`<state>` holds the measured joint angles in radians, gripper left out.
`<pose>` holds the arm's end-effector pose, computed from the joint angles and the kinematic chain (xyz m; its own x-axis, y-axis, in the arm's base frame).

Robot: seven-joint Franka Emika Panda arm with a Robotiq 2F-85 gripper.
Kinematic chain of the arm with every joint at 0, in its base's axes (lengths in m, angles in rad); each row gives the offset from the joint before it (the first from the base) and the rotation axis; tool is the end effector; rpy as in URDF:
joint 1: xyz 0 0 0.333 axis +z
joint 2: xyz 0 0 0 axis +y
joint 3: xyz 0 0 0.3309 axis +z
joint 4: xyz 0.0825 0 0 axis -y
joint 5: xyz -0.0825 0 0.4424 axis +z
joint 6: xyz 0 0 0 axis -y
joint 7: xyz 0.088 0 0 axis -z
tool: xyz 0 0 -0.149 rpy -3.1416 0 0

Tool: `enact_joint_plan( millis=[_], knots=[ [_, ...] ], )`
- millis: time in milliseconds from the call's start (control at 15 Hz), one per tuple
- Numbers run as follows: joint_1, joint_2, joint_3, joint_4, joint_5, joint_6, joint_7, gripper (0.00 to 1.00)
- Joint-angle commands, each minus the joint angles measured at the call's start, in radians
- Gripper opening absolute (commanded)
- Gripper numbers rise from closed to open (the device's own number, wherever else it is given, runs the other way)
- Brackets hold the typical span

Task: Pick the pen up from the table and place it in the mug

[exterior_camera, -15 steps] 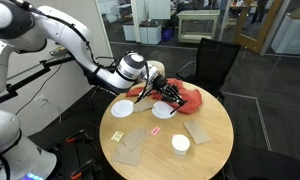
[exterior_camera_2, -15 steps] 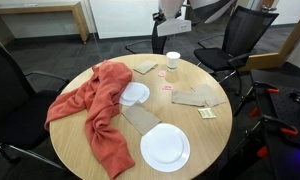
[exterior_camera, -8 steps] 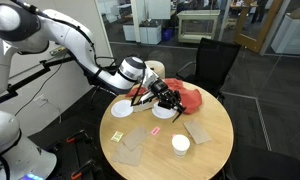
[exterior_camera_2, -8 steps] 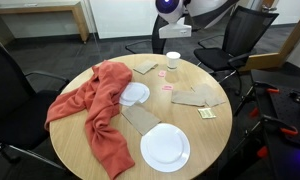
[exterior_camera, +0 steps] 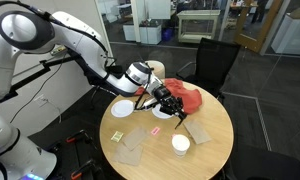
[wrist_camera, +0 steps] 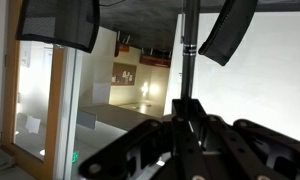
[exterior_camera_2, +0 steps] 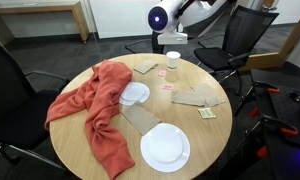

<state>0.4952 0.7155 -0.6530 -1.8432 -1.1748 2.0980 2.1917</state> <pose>0.6693 -0.1698 0.1818 0.1620 -0.2235 0.9611 -0.9861 -0.0743 0.1490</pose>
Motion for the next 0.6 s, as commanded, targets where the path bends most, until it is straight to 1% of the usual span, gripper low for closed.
enact_joint_plan(
  millis=[0,67,133,200,333,400,533],
  knots=[
    [-0.198,-0.045,0.216,0.053,-0.079,-0.084,-0.017,0.03],
    [-0.251,-0.047,0.273,0.064,-0.092,-0.095,-0.042,0.03],
    [-0.268,-0.050,0.305,0.052,-0.131,-0.117,0.008,0.11],
    [-0.300,-0.045,0.338,0.063,-0.133,-0.118,0.001,0.11],
    [-0.327,-0.042,0.356,0.072,-0.133,-0.114,-0.005,0.11],
    [-0.328,-0.043,0.357,0.073,-0.133,-0.114,-0.010,0.03],
    [-0.360,-0.013,0.395,0.102,-0.134,-0.143,0.004,0.03]
  ],
)
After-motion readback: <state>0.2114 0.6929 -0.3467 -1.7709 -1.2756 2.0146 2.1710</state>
